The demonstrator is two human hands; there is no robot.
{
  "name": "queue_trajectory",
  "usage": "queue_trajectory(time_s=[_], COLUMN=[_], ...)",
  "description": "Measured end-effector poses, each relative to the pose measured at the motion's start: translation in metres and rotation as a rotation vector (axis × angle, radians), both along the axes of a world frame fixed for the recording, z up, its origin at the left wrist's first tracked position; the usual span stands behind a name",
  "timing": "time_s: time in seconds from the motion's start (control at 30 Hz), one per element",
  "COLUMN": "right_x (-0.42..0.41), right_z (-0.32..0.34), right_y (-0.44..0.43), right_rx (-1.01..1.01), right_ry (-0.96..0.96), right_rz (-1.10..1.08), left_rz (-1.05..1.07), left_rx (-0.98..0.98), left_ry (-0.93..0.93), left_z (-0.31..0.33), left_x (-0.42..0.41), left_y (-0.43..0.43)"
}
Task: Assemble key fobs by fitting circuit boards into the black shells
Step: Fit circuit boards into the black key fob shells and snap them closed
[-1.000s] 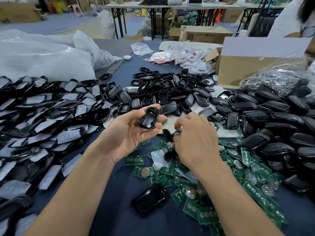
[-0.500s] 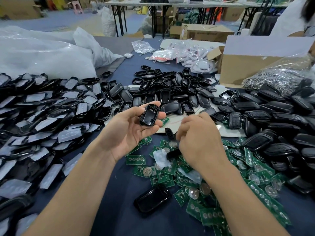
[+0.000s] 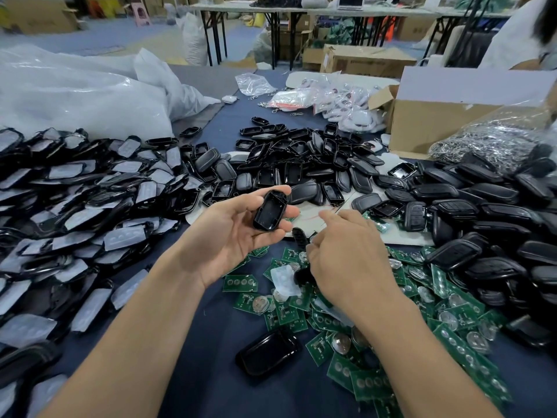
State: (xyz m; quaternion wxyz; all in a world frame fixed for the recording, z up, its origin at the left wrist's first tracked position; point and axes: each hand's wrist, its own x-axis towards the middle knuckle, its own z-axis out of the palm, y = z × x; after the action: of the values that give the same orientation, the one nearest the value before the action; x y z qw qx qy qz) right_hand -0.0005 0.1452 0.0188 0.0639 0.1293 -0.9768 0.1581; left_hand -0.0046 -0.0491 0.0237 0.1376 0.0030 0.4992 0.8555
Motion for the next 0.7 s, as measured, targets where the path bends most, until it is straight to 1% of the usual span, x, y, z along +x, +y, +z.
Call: queue_trajectory(time_s=[0.07, 0.17, 0.3, 0.4, 0.5, 0.57, 0.7], right_x=[-0.001, -0.006, -0.008, -0.006, -0.004, 0.000, 0.005], right_z=[0.002, 0.004, 0.004, 0.003, 0.006, 0.006, 0.000], right_y=[0.002, 0.007, 0.009, 0.007, 0.004, -0.001, 0.000], right_rx=[-0.019, -0.080, -0.005, 0.067, 0.079, 0.101, 0.227], right_ry=[-0.015, -0.022, -0.045, -0.013, 0.002, -0.023, -0.107], right_rz=[0.041, 0.038, 0.047, 0.026, -0.028, -0.051, -0.094], left_rz=[0.001, 0.002, 0.005, 0.004, -0.001, -0.003, -0.014], left_rx=[0.001, -0.009, -0.019, -0.019, -0.023, -0.032, -0.040], left_ry=[-0.003, -0.011, -0.008, -0.010, -0.009, -0.003, 0.006], left_z=[0.000, 0.000, 0.000, 0.001, 0.001, 0.001, 0.000], left_x=[0.000, -0.001, -0.001, -0.002, -0.002, -0.001, -0.001], left_y=[0.000, -0.001, -0.002, -0.002, -0.003, -0.003, -0.005])
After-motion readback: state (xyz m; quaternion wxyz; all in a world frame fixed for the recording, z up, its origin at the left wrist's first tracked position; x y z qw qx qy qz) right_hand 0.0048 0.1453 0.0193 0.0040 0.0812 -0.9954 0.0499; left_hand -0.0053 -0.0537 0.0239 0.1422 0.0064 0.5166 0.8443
